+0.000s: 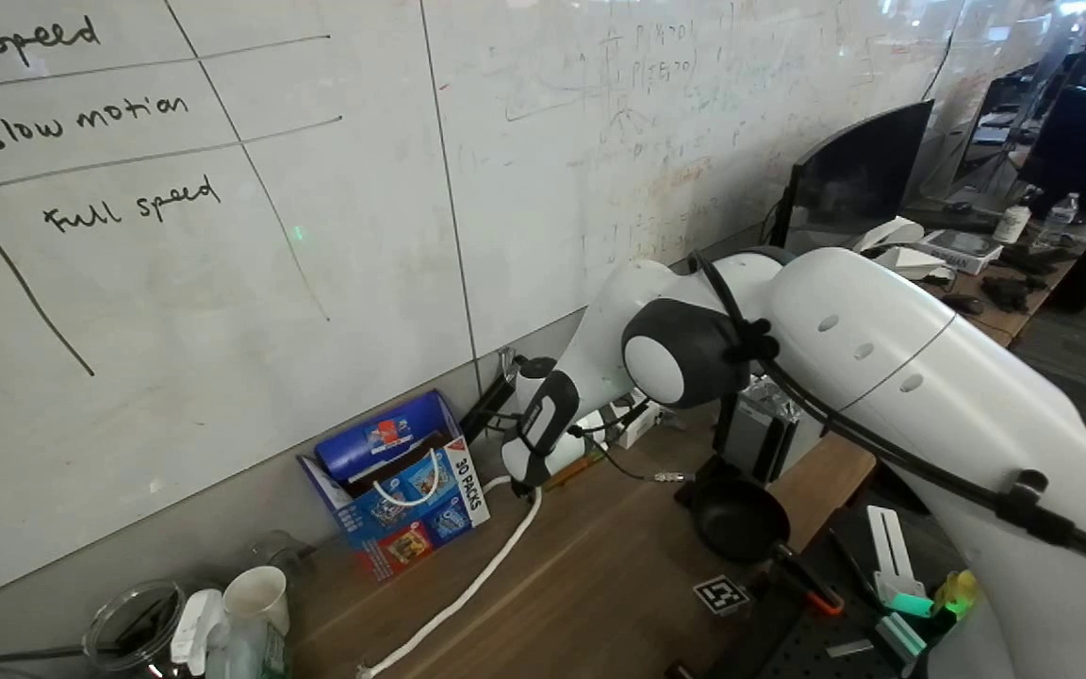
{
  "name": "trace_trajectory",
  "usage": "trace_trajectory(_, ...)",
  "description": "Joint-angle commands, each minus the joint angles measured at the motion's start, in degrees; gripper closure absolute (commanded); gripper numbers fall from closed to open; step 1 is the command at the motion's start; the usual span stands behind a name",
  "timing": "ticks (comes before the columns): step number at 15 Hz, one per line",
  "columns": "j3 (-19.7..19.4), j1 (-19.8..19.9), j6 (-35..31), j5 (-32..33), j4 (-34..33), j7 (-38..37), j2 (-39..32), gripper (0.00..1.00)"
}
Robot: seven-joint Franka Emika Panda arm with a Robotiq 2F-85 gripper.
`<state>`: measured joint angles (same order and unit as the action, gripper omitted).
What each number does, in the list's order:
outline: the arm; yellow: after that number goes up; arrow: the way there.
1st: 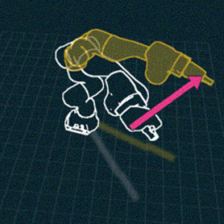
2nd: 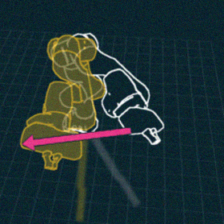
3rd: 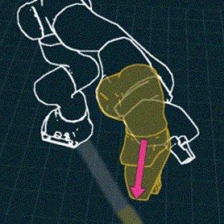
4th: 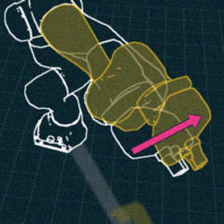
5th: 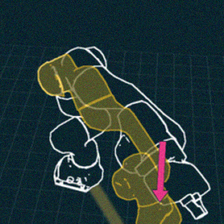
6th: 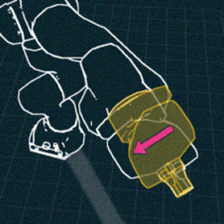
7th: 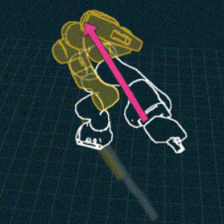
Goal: Pick up the ropes and put them in the blue box.
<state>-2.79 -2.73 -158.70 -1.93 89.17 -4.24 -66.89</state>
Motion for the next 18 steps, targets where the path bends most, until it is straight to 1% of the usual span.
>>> trace_trajectory(1,-1.27,-1.28,-0.68,0.72,-1.66,-1.58,-0.96,0.51)
trace_trajectory(2,-1.40,-1.42,-0.70,0.77,-1.75,-1.63,-0.97,0.57)
trace_trajectory(3,-1.52,-1.55,-0.67,0.80,-1.82,-1.68,-0.95,0.66)
trace_trajectory(7,-2.04,-2.09,-0.70,1.00,-1.86,-1.93,-0.77,0.95)
trace_trajectory(8,-2.20,-2.21,-0.72,1.08,-1.85,-2.01,-0.77,0.97)
trace_trajectory(9,-2.44,-2.35,-0.69,1.18,-1.74,-2.13,-0.70,0.98)
trace_trajectory(10,-2.48,-2.51,-0.51,1.24,-1.48,-2.18,-0.41,0.94)
trace_trajectory(13,-2.88,-3.65,1.69,1.85,0.33,-2.31,1.87,0.94)
trace_trajectory(16,-0.59,-3.22,5.31,2.09,4.74,-0.05,7.26,0.94)
trace_trajectory(18,1.03,-3.10,8.37,2.09,8.71,0.99,12.37,0.94)
